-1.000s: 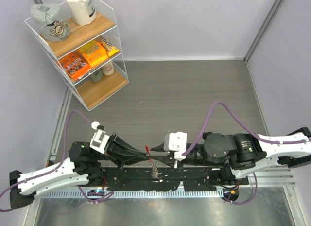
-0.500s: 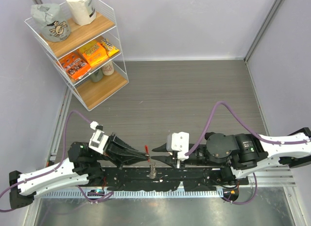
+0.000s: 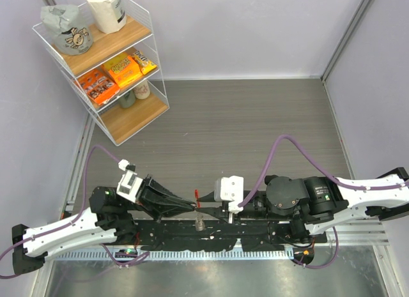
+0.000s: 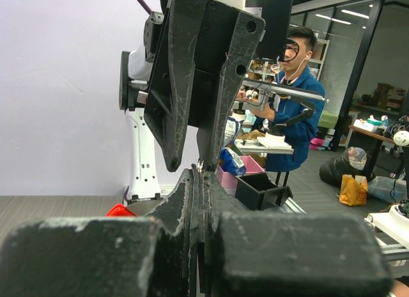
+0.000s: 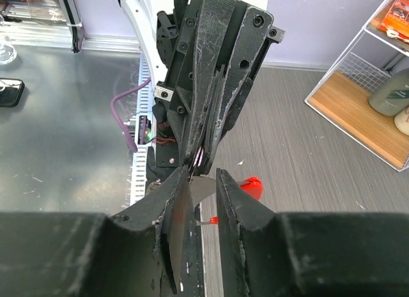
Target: Put the keys on the keyring
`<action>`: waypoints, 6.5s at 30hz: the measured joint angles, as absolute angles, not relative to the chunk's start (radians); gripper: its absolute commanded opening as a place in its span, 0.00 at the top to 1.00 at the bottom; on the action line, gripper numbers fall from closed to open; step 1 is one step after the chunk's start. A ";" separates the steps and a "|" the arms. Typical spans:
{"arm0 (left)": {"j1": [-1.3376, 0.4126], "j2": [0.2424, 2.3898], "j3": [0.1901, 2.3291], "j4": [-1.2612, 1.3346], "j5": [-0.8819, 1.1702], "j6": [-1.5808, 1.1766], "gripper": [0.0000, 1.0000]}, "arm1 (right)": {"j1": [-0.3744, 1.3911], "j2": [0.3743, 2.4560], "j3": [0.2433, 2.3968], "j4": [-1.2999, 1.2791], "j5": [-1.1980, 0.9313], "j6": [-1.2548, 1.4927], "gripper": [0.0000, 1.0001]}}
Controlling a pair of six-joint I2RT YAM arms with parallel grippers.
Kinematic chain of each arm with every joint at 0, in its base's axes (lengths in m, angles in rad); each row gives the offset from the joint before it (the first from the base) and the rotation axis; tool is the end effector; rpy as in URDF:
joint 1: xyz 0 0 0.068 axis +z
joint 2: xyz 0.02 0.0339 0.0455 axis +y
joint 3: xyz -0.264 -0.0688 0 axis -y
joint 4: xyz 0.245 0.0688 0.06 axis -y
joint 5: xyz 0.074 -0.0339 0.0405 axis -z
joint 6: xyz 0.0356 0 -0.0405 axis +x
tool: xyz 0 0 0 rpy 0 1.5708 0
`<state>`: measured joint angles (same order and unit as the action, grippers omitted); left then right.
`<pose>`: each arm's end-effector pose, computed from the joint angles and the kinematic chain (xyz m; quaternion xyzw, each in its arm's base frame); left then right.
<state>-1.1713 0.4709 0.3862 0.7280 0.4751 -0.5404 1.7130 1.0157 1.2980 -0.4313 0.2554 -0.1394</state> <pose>0.0311 -0.1155 0.3357 0.3350 0.3480 -0.7254 0.4904 -0.0204 0.2059 0.4476 -0.5509 0.5180 0.3901 0.5253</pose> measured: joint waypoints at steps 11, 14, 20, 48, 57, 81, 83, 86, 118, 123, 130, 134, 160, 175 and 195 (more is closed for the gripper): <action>-1.171 0.471 0.387 0.729 0.476 -0.541 1.00 | 1.713 1.031 1.301 -0.435 0.252 -0.141 0.80; -1.171 0.471 0.387 0.735 0.477 -0.541 1.00 | 1.713 1.034 1.306 -0.437 0.254 -0.147 0.94; -1.171 0.471 0.389 0.743 0.482 -0.540 1.00 | 1.713 1.032 1.304 -0.427 0.256 -0.154 0.94; -1.171 0.426 0.404 0.675 0.365 -0.579 0.62 | 1.720 0.784 0.893 0.066 0.426 -0.118 0.94; -1.171 0.467 0.404 0.676 0.349 -0.605 0.71 | 1.720 0.748 0.830 0.249 0.424 -0.131 0.94; -1.171 0.498 0.410 0.682 0.336 -0.621 0.72 | 1.720 0.818 0.807 0.375 0.426 -0.155 0.94; -1.172 0.503 0.414 0.680 0.336 -0.621 0.72 | 1.720 0.818 0.802 0.377 0.427 -0.155 0.95; -1.171 0.508 0.423 0.679 0.337 -0.620 0.72 | 1.720 0.818 0.796 0.383 0.429 -0.155 0.95; -1.172 0.514 0.426 0.651 0.336 -0.594 0.72 | 1.720 0.767 0.726 0.404 0.395 -0.125 0.94; -1.172 0.518 0.426 0.651 0.336 -0.594 0.72 | 1.720 0.759 0.717 0.403 0.390 -0.125 0.95; -1.172 0.521 0.426 0.650 0.336 -0.593 0.72 | 1.720 0.758 0.714 0.403 0.382 -0.125 0.94; -1.172 0.521 0.426 0.649 0.335 -0.593 0.72 | 1.720 0.754 0.712 0.400 0.379 -0.125 0.95; -1.172 0.530 0.444 0.646 0.342 -0.574 1.00 | 1.724 0.748 0.708 0.357 0.369 -0.126 0.95; -1.171 0.554 0.538 0.510 0.412 -0.536 1.00 | 1.729 0.733 0.781 0.202 0.381 -0.124 0.95; -1.171 0.540 0.555 0.345 0.408 -0.486 1.00 | 1.729 0.733 0.817 0.021 0.391 -0.099 0.82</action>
<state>-1.1713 0.5400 0.5549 0.3454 0.4076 -0.4858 1.7290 0.7326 0.8169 0.0212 0.3908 -0.0986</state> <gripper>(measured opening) 0.034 0.171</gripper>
